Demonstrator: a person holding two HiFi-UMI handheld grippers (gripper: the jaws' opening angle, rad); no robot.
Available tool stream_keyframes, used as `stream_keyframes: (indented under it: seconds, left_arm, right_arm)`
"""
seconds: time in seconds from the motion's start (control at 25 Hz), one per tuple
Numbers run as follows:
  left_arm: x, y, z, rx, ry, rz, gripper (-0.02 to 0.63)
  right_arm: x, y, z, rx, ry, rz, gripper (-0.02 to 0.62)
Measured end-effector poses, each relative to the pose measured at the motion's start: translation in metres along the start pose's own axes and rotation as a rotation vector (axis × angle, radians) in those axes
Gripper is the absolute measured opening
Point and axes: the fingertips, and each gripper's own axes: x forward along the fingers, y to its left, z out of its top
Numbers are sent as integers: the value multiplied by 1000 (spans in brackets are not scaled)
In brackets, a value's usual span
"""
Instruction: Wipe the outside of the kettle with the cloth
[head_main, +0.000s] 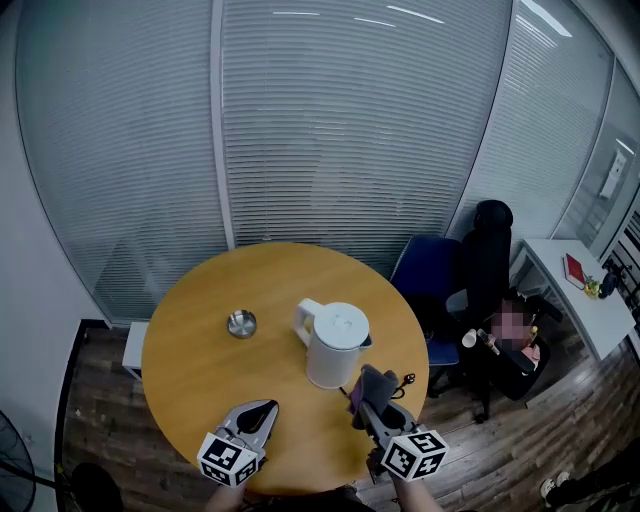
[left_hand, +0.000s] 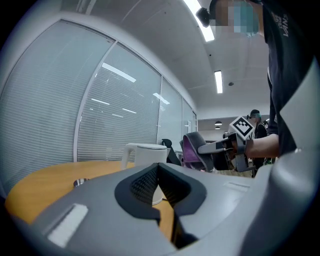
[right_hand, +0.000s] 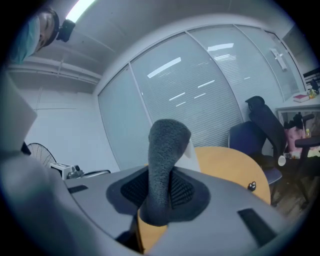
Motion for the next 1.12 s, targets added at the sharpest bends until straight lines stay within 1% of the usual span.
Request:
stream_keyframes:
  seconds: [0.2,0.36,0.52,0.68,1.12]
  left_arm:
    - [-24,2,-9,-14,13,-33,11]
    - [-41,0,-14,-15,20,-50,11]
    - [-57,-2,-23,-30,23,-55,11]
    - [-69,-3,-29,-38,26,-67,11]
    - [-88,-1,-42,-48,34,-92,11]
  right_arm:
    - [-8,34,-14,-6,-12,-14,100]
    - [-15,50,-29,18,-10,-26,100]
    - [-20,64,-45,20,5,-32,100]
    - [-21,74,-57,14,20,-48,100]
    - [-23,88,-73,34,5,-81,100]
